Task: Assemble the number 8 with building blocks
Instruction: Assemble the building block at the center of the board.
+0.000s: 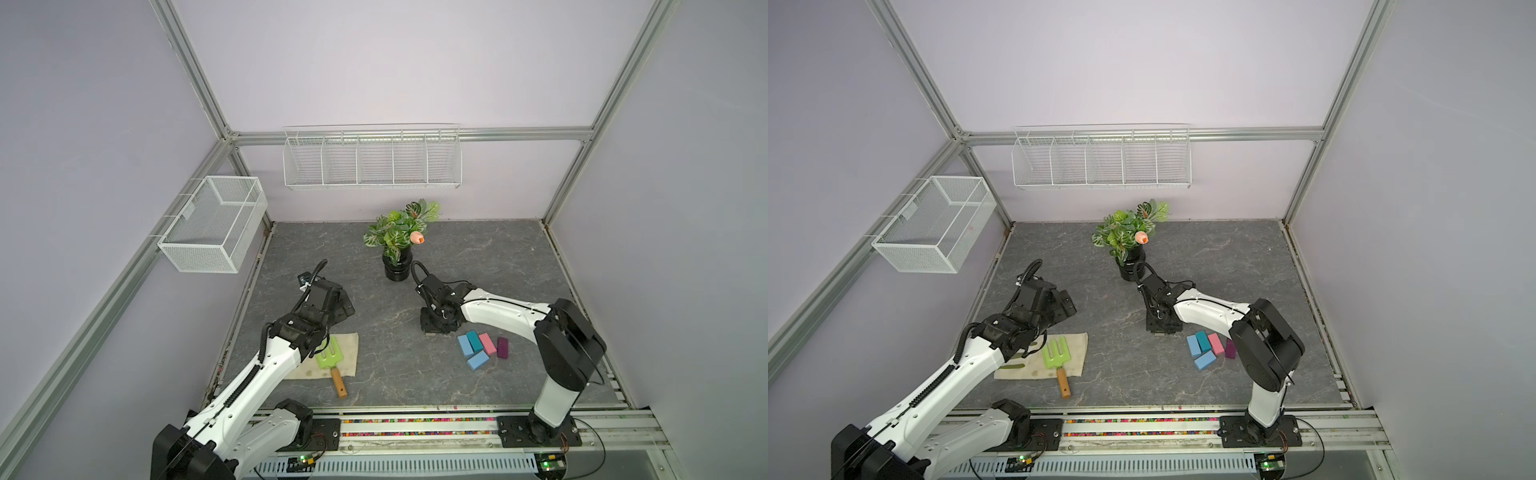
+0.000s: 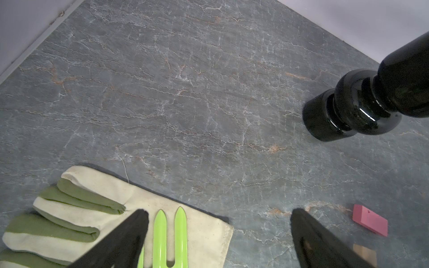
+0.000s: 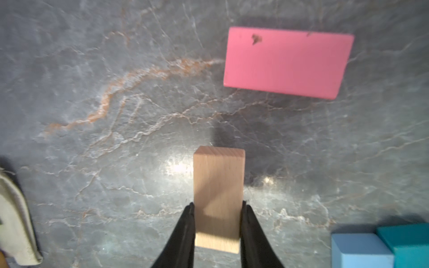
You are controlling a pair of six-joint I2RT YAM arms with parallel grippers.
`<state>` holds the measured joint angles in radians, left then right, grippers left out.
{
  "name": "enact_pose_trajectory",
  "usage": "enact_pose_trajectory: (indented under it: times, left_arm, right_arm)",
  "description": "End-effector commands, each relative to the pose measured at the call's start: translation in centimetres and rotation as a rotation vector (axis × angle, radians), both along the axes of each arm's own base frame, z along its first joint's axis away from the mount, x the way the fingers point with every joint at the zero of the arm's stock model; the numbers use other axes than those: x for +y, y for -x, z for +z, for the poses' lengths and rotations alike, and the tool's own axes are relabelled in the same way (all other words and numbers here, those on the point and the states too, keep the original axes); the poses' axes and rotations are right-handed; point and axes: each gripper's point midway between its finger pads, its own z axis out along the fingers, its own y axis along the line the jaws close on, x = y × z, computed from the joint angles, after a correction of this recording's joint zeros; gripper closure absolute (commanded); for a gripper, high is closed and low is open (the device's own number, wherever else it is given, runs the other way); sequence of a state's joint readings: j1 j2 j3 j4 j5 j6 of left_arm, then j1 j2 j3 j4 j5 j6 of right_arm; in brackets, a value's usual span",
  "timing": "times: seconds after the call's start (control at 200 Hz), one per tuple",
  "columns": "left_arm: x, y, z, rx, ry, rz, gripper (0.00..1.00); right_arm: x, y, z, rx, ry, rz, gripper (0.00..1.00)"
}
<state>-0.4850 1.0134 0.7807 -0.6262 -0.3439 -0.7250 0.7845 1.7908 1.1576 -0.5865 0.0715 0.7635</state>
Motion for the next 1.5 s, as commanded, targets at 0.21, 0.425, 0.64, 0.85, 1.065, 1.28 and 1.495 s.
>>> enact_pose_trajectory:
  times: [0.21,0.425,0.64,0.85,1.065,1.28,1.495]
  left_arm:
    - [0.0,-0.2,0.2,-0.008,-0.003,0.008,0.0]
    - [0.0,-0.3,0.2,-0.008,-0.008,0.007,0.0]
    - [0.0,-0.4,0.1,-0.006,-0.016,0.006,0.0]
    - [0.0,-0.5,-0.1,-0.001,-0.02,0.004,0.0]
    - [-0.1,-0.5,-0.3,0.002,-0.02,0.003,0.0]
    - [-0.1,-0.5,-0.2,0.002,-0.02,0.001,0.01]
    - [-0.1,-0.5,-0.2,0.001,-0.02,0.004,0.0]
  right_arm:
    - [0.5,0.3,-2.3,0.063,-0.004,-0.034,0.93]
    - [0.8,-0.3,-3.2,0.077,-0.011,-0.068,0.93]
    - [0.7,-0.6,-3.6,0.082,-0.006,-0.082,0.93]
    - [-0.2,-0.8,-3.8,0.08,0.008,-0.101,0.93]
    - [-0.9,-0.8,-4.1,0.085,0.005,-0.122,0.93]
    - [-1.0,-0.8,-4.5,0.097,0.011,-0.118,0.93]
    - [-1.1,-0.9,-4.4,0.094,0.012,-0.12,0.88]
